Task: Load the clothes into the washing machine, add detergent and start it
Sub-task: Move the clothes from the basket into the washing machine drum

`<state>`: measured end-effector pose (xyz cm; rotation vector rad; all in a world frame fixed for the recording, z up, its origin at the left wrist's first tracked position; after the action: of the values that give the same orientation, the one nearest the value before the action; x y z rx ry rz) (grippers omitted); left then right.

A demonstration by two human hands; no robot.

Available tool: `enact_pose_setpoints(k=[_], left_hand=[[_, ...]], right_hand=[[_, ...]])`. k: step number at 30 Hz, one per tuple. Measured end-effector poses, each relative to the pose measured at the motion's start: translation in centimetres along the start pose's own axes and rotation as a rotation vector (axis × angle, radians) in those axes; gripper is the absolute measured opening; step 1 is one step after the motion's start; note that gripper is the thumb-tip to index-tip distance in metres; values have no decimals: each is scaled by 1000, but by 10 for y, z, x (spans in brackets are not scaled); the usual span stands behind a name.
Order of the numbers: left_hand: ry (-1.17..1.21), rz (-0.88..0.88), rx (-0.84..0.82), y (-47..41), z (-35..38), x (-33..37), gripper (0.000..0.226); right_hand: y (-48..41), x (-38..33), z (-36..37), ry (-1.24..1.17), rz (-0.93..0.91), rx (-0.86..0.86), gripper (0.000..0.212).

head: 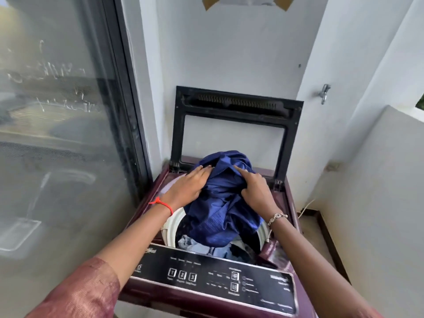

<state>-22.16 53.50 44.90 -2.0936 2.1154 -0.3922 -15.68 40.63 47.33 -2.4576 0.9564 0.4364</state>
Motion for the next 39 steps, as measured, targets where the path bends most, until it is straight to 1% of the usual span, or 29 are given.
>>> enact_pose_setpoints(k=[3, 6, 9, 15, 18, 20, 22, 24, 26, 31, 33, 36, 39], left_hand=[[16, 43, -61, -2, 31, -21, 67], [47, 13, -157, 1, 67, -37, 67], [61, 18, -241, 5, 106, -48, 68], [79, -15, -469, 18, 178, -64, 72], [-16, -61, -594, 25, 208, -70, 82], [-22, -128, -667, 30, 225, -77, 91], [-17, -168, -718, 32, 237, -84, 96], [-23, -169, -745, 33, 245, -88, 99], [-10, -167, -768, 35, 252, -89, 100], [37, -141, -842, 31, 263, -82, 98], [82, -120, -849, 25, 264, -74, 96], [206, -88, -777, 6, 257, -57, 83], [338, 15, -614, -22, 236, -26, 67]], right_hand=[[-6, 9, 33, 26, 65, -61, 80], [-7, 20, 66, 28, 122, -121, 82], [-9, 35, 102, 60, 166, -239, 81], [3, 67, 164, 72, 255, -463, 83], [9, 80, 194, 59, 274, -569, 82], [14, 91, 216, 27, 284, -652, 76], [20, 104, 232, 20, 324, -741, 77], [26, 115, 244, 52, 354, -834, 81], [29, 119, 250, 85, 348, -892, 84], [34, 126, 262, 90, 359, -952, 84], [35, 130, 259, 99, 369, -946, 83], [33, 135, 243, 111, 382, -897, 78], [32, 145, 211, 108, 430, -778, 73]])
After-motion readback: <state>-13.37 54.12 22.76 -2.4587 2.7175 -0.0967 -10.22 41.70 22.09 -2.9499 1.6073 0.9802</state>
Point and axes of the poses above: each hand's wrist, its own y-axis away from the middle knuckle, its own z-axis out of the palm, x = y × z, the point moved 8 cm from there along -y, towards the middle knuckle, and after that the axes turned 1 degree about -z, right-handed, at the moved point
